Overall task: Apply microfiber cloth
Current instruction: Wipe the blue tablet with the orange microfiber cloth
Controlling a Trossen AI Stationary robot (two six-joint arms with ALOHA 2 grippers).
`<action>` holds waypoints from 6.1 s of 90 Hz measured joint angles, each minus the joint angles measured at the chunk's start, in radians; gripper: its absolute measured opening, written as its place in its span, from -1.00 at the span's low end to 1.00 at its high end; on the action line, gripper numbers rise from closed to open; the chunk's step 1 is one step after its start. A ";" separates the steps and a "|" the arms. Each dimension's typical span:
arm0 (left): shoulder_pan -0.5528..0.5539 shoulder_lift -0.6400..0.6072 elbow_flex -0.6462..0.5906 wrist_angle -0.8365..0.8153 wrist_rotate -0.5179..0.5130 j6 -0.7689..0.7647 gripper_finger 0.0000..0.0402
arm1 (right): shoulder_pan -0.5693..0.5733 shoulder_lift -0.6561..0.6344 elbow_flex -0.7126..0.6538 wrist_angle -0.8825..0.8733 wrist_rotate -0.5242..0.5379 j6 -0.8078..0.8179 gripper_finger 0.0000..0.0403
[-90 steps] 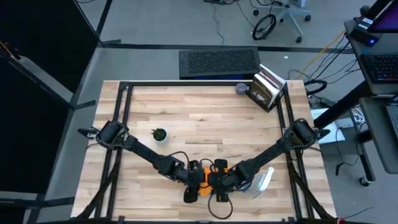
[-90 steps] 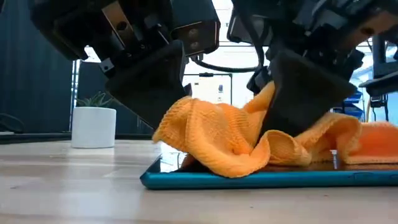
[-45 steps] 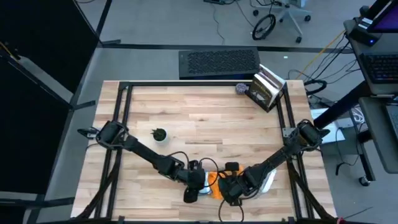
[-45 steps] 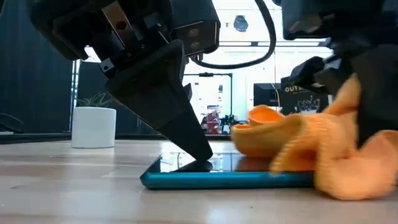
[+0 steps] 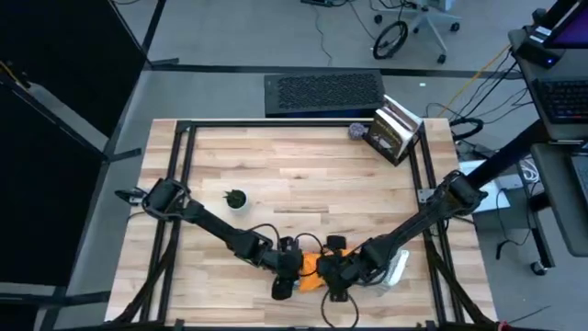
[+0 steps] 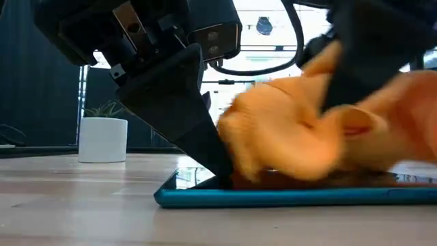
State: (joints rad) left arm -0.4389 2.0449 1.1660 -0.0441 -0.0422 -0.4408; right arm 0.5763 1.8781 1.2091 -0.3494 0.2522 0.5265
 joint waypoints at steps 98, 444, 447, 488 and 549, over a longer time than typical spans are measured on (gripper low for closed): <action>0.032 -0.181 -0.001 -0.103 -0.194 0.072 -0.41 | 0.133 -0.016 0.004 -0.140 -0.003 0.135 -0.93; 0.012 -0.172 0.000 -0.039 -0.206 0.038 -0.41 | -0.033 -0.312 -0.125 -0.126 0.087 -0.046 -0.93; 0.023 -0.160 0.000 -0.029 -0.202 0.049 -0.41 | -0.018 -0.302 -0.125 -0.107 0.085 -0.038 -0.93; 0.078 0.000 -0.001 0.145 -0.095 0.113 -0.41 | -0.005 -0.039 -0.125 0.301 0.045 -0.087 -0.93; 0.137 0.043 0.003 0.184 -0.087 0.141 -0.41 | 0.005 0.105 -0.121 0.423 -0.150 0.055 -0.93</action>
State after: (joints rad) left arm -0.3023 2.0876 1.1687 0.1402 -0.1295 -0.2993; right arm 0.5809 1.9835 1.0878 0.0737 0.1025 0.5817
